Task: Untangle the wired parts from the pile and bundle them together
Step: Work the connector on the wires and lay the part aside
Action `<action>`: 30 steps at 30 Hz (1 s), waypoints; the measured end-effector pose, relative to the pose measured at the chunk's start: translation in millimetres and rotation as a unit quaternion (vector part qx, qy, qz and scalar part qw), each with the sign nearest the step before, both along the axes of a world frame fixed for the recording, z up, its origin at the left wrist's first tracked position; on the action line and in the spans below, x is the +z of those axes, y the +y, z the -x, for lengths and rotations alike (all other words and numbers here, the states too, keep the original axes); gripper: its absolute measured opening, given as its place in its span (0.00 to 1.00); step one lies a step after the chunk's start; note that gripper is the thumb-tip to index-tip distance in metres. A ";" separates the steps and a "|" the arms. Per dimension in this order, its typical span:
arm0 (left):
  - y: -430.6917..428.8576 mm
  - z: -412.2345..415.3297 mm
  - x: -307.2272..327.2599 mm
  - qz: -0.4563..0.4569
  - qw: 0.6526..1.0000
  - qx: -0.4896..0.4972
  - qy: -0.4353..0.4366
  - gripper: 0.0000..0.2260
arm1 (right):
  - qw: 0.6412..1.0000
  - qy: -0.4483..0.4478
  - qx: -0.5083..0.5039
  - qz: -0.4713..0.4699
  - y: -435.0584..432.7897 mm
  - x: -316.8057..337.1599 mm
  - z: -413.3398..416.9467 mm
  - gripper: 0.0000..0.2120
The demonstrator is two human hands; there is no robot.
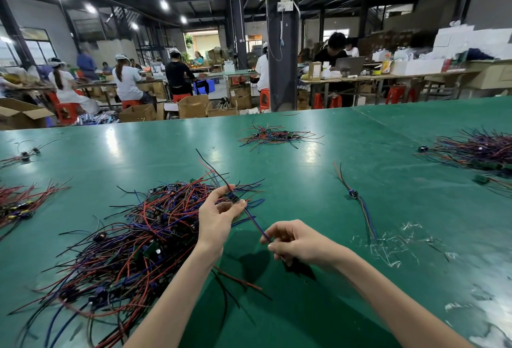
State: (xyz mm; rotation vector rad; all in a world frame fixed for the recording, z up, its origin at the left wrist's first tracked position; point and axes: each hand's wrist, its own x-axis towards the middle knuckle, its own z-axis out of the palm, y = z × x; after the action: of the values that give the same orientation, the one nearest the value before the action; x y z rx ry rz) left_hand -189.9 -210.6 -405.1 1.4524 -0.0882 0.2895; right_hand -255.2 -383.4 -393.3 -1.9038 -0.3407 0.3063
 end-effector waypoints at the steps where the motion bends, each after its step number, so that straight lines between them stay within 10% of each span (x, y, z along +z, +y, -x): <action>1: 0.8 -0.6 0.0 0.004 1.000 0.000 0.003 0.16 | 1.000 -0.002 0.005 0.002 -0.3 0.9 -0.1 0.06; 30: -5.9 1.8 -3.7 0.052 0.994 -0.073 0.061 0.17 | 0.989 0.040 0.108 0.094 -25.9 16.6 -1.4 0.08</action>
State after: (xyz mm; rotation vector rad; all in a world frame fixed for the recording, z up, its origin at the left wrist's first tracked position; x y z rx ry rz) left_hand -191.7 -216.6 -408.7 1.3485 -0.0775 0.0843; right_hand -253.8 -409.3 -376.7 -2.0350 -0.4805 0.5744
